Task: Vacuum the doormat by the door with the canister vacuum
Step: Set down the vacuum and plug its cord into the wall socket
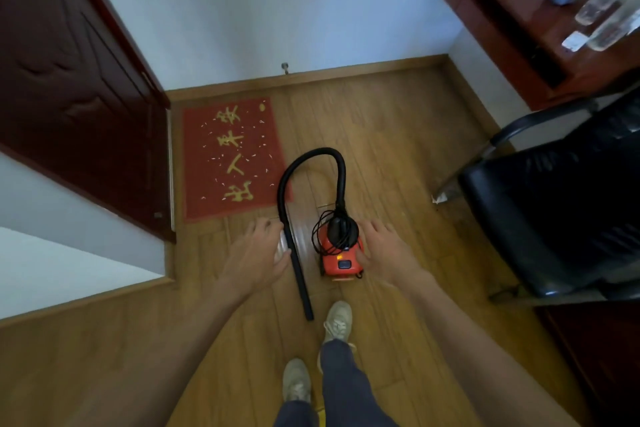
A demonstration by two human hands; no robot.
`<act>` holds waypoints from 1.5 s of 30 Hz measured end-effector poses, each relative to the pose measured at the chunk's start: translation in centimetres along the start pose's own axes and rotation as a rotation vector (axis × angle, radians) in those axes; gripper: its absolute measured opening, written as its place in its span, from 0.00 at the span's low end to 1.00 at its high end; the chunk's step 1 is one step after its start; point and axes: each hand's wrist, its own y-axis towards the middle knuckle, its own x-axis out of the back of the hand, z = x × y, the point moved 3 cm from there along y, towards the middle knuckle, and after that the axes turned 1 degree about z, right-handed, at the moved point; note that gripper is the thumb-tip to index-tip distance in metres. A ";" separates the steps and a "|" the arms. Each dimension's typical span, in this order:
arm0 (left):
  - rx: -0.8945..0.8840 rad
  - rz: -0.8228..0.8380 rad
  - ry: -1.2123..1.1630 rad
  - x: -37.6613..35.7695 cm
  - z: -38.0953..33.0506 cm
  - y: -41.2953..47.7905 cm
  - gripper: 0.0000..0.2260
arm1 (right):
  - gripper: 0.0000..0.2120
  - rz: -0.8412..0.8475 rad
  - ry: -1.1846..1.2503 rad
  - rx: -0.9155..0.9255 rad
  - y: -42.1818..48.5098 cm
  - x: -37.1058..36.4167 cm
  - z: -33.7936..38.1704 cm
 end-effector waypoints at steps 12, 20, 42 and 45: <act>-0.053 0.024 -0.037 1.0 -4.5 -5.5 0.20 | 0.30 0.002 0.039 -0.133 -9.8 0.7 0.8; -0.111 0.039 -0.076 -0.3 -9.1 -5.2 0.16 | 0.30 0.016 0.070 -0.180 -12.2 1.5 -2.3; 0.054 0.056 -0.023 -4.0 -21.7 1.9 0.19 | 0.24 0.080 0.160 -0.084 -9.5 6.5 -17.6; 0.077 0.058 -0.008 -4.1 -22.0 2.5 0.19 | 0.24 0.080 0.158 -0.076 -8.5 7.0 -18.4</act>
